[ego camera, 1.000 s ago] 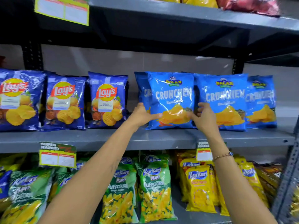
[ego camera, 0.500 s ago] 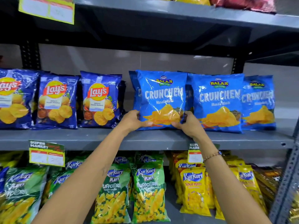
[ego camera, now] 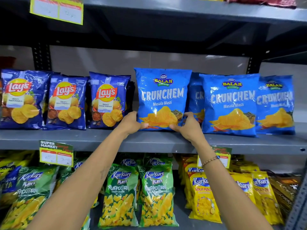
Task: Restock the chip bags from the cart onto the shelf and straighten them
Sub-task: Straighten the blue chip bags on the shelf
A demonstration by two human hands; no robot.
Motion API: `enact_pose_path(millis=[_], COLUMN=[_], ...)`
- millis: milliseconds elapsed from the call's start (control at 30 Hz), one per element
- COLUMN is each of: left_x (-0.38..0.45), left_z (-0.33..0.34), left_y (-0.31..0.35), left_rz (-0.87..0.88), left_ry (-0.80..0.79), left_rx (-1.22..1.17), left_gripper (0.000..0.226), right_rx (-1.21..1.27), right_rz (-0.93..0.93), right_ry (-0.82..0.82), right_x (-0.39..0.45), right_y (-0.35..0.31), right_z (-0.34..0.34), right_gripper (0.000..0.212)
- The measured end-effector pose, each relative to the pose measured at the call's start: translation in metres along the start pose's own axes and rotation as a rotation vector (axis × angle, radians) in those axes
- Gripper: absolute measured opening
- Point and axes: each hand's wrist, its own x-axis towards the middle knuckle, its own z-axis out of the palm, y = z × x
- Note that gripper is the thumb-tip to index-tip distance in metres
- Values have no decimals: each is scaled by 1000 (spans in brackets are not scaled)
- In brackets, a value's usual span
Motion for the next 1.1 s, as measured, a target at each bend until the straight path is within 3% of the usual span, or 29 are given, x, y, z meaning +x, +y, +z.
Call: enact_pose_path(millis=[133, 267, 333, 400, 500, 567, 633, 733, 833, 900, 1033, 1100], left_x=[-6, -32, -45, -52, -50, -43, -32, -16, -1, 4, 7, 7], left_z=[1, 5, 13, 24, 47, 71, 98, 135, 163, 173, 186, 187], left_y=[4, 24, 41, 60, 90, 106, 117, 130, 132, 128, 125, 125], left_rz=[-10, 16, 76, 170, 278, 295, 265, 237, 174, 118, 150, 153], left_ry=[19, 214, 324, 321, 129, -57, -216, -303, -339, -366, -266, -220], left_rx=[57, 573, 717, 652, 352, 100, -31, 55, 138, 64, -13, 11], left_gripper=[53, 62, 56, 41, 24, 31, 56, 87, 94, 100, 75, 74], right_rx=[-28, -28, -20, -33, -23, -6, 9, 28, 25, -9, -32, -27], right_rz=[0, 1, -6, -32, -42, 15, 94, 194, 235, 243, 232, 215], right_ry=[-6, -4, 28, 114, 332, 478, 544, 429, 220, 142, 117, 127], right_x=[2, -2, -7, -12, -19, -22, -23, -16, -7, 0, 8, 11], right_y=[0, 0, 0, 3, 22, 47, 75, 107, 120, 124, 127, 130], right_z=[-1, -4, -12, -32, -84, -125, -162, -196, -203, -201, -197, -194], right_gripper=[77, 81, 77, 62, 34, 30, 38, 58, 67, 73, 72, 72])
